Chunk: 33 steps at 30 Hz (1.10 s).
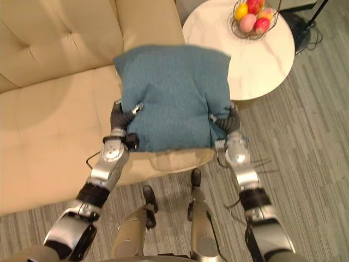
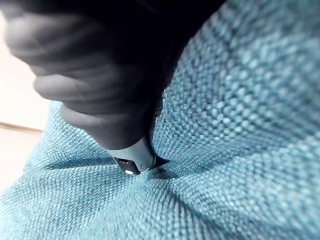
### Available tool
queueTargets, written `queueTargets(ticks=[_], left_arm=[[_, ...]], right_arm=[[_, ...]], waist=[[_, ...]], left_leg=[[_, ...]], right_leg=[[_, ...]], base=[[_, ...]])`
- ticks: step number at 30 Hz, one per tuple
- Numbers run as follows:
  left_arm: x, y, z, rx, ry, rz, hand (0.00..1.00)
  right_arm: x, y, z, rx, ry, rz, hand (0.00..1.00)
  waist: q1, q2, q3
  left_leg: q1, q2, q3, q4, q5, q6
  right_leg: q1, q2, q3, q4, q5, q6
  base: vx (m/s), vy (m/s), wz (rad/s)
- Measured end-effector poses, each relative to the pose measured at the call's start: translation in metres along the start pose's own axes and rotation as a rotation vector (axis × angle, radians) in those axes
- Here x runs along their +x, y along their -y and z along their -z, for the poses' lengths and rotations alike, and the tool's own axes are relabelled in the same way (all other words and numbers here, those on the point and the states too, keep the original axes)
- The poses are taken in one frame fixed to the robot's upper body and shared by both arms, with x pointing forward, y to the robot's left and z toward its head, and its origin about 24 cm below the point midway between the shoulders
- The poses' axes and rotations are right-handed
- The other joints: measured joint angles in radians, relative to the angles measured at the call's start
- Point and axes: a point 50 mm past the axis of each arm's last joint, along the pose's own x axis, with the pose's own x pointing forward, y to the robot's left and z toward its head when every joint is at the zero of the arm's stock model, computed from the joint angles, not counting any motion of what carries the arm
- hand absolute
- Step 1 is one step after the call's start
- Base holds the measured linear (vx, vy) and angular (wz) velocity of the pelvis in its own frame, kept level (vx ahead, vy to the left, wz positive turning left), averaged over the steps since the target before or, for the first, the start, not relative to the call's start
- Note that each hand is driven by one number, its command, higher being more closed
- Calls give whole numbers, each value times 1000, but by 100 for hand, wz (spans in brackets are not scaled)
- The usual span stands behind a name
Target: Pick up cushions and gather them together orderly.
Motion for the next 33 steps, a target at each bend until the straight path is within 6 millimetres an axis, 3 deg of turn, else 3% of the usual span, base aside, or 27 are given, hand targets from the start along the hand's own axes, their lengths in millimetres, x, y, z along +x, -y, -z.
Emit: queueTargets(ticks=[2,5,8,11,14,15,16,17,18,20,21,23,24,25,27,28,30,31,32,33], left_arm=[[-31,-11,14,-15,-60,-22,100],[-63,-21,19,-21,-91,-49,100],[-82,-33,20,0,-101,-83,100],[-93,-42,23,12,-115,-127,100],[-96,-43,24,14,-123,-135,100],[-96,-42,25,10,-123,-135,100],[-94,-42,25,15,-119,-128,100],[-91,-40,27,34,-125,-112,100],[-91,-40,27,46,-125,-107,100],[-91,-41,27,64,-122,-101,100],[-90,-42,25,64,-116,-106,100],[-90,-40,24,53,-109,-109,100],[-90,-37,25,35,-112,-114,100],[-91,-35,26,27,-116,-114,100],[-95,-34,29,16,-138,-113,100],[-95,-32,29,1,-140,-108,100],[-95,-26,30,-10,-146,-87,100],[-95,-24,30,-15,-146,-82,100],[-95,-24,30,-16,-146,-82,100],[-95,-23,30,-23,-144,-84,100]], right_arm=[[-20,-5,4,2,-15,-44,100],[-41,-13,6,51,-35,-74,100],[-53,-25,10,93,-55,-115,100],[-59,-34,12,113,-65,-157,100],[-60,-36,12,114,-65,-174,100],[-60,-35,13,108,-71,-173,100],[-60,-35,15,107,-77,-171,100],[-64,-35,23,102,-114,-169,100],[-66,-35,29,98,-143,-169,100],[-67,-36,31,82,-148,-176,100],[-63,-37,28,69,-128,-185,100],[-58,-36,25,58,-105,-190,100],[-55,-33,25,41,-99,-192,100],[-55,-32,30,31,-120,-193,100],[-58,-32,37,24,-157,-193,100],[-57,-30,37,20,-156,-185,100],[-55,-25,38,11,-154,-162,100],[-55,-23,38,8,-154,-149,100],[-55,-24,37,8,-153,-149,100],[-55,-24,37,8,-152,-149,100]], waist=[[7,6,-38],[26,11,-91],[40,11,-138],[58,12,-148],[60,8,-147],[57,21,-147],[51,25,-141],[47,24,-140],[54,20,-141],[56,14,-146],[73,13,-155],[99,37,-170],[105,76,-170],[109,96,-171],[107,94,-172],[104,61,-164],[90,44,-161],[64,43,-163],[61,43,-163],[57,77,-185]], left_leg=[[63,3,4,-31,0,-1],[120,6,18,-51,-4,-6],[153,-2,36,-63,-5,-6],[164,-11,57,-44,-10,2],[94,-34,46,31,-20,26],[62,-28,27,37,-14,55],[58,-27,26,48,-16,65],[62,-37,-15,55,-6,80],[64,-47,-59,61,6,84],[38,-70,-133,64,49,78],[-7,-80,-163,58,82,66],[-63,-81,-203,3,138,53],[-88,-59,-237,-33,167,38],[-95,-33,-254,-76,185,11],[-89,3,-206,-110,147,-14],[-111,4,-125,-65,96,3],[-134,-7,-35,70,73,46],[-120,-7,-14,180,53,64],[-104,-3,-12,192,49,68],[-17,3,-16,122,25,49]], right_leg=[[56,8,-1,-21,0,0],[97,14,11,-22,-3,4],[114,11,31,-22,-5,7],[96,-3,61,22,-11,16],[3,-35,81,141,-23,52],[-7,-42,85,146,-13,113],[-29,-48,82,252,-91,93],[-60,-68,80,550,-262,40],[-33,-73,80,730,-352,82],[61,-68,78,770,-424,100],[88,-51,79,675,-471,87],[109,-27,62,509,-497,55],[114,1,33,452,-465,33],[113,32,-7,431,-436,15],[116,37,-60,432,-406,-16],[112,6,-82,407,-400,-24],[114,-42,-120,384,-372,-23],[115,-65,-142,357,-347,-14],[116,-66,-142,342,-338,-10],[115,-52,-138,302,-317,3]], base=[[70,-7,-4],[39,9,-12],[-29,30,-19],[-91,38,-24],[-168,63,1],[-231,59,18],[-242,33,58],[-198,-31,97],[-172,-56,114],[-179,-149,118],[-215,-151,99],[-194,-83,59],[-230,-69,66],[-266,-98,76],[-260,-89,72],[-267,-48,70],[-223,-13,78],[-139,55,58],[-197,148,38],[-90,117,4]])
